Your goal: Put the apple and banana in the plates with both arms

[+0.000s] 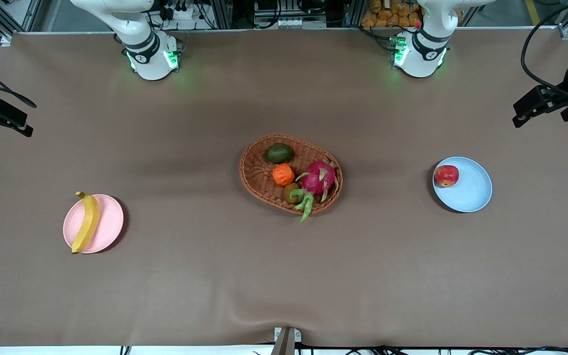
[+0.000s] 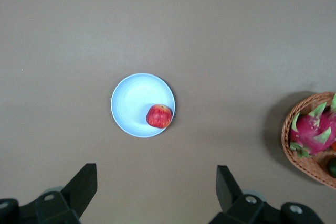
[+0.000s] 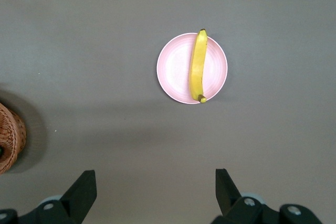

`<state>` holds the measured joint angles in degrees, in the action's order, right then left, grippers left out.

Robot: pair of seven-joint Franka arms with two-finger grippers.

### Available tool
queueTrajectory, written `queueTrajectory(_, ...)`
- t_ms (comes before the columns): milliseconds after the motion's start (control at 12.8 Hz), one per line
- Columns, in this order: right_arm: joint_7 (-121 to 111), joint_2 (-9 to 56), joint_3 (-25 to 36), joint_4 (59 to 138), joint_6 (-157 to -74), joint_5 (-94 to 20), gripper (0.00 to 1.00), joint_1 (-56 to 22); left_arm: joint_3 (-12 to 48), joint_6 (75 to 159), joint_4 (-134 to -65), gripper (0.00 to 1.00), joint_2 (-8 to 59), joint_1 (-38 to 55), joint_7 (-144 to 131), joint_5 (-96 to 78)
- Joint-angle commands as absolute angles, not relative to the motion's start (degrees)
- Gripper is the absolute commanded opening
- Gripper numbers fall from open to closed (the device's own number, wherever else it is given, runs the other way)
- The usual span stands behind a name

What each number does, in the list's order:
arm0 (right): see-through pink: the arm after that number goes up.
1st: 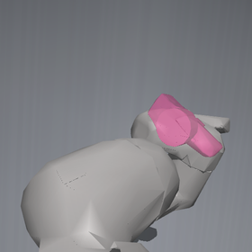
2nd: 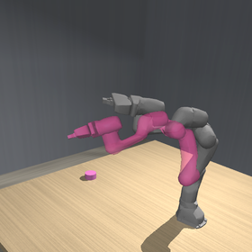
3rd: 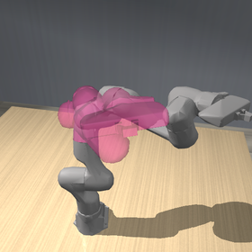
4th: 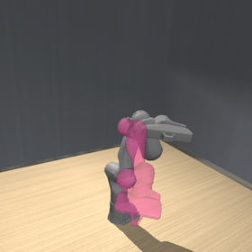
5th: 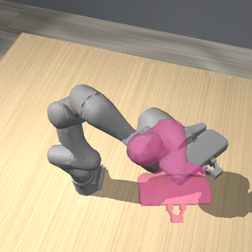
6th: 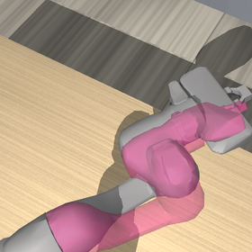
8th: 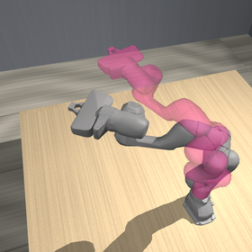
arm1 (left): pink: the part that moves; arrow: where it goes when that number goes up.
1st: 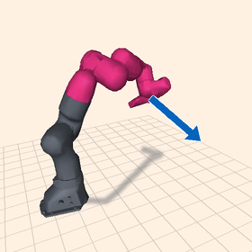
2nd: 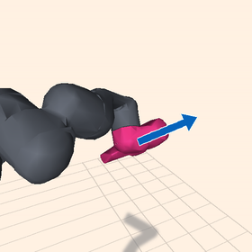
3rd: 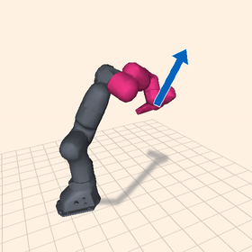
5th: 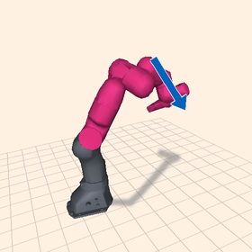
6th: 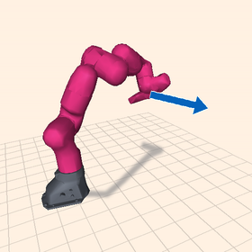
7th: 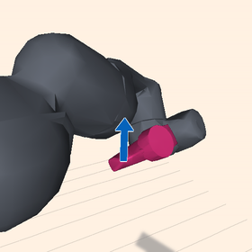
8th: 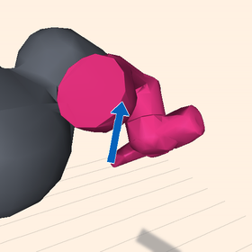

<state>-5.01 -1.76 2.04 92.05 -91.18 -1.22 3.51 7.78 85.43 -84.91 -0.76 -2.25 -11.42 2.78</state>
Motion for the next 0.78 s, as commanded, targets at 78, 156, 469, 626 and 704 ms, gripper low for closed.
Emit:
queueTrajectory(78,-4.6,-0.7,2.0,89.9,-90.1,-1.5,1.0,3.9,7.8,83.0,-84.7,1.0,-1.4,-2.1,-10.6,2.1)
queueTrajectory(156,-4.6,-0.7,2.0,89.9,-90.1,-1.4,1.0,3.8,7.7,82.3,-84.7,1.0,-1.4,-2.1,-10.7,2.1)
queueTrajectory(469,-4.6,-0.7,2.0,90.0,-90.1,-1.3,1.0,3.6,7.7,81.4,-84.6,1.0,-0.6,-2.1,-10.9,2.7)
queueTrajectory(626,-4.6,-0.7,2.0,90.0,-90.0,-1.2,1.0,3.5,7.6,81.3,-84.6,1.0,-0.6,-2.0,-11.0,3.1)
queueTrajectory(704,-4.5,-0.7,2.0,90.0,-90.0,-1.1,1.0,3.4,7.6,81.2,-84.6,1.0,-0.6,-2.1,-10.9,3.1)
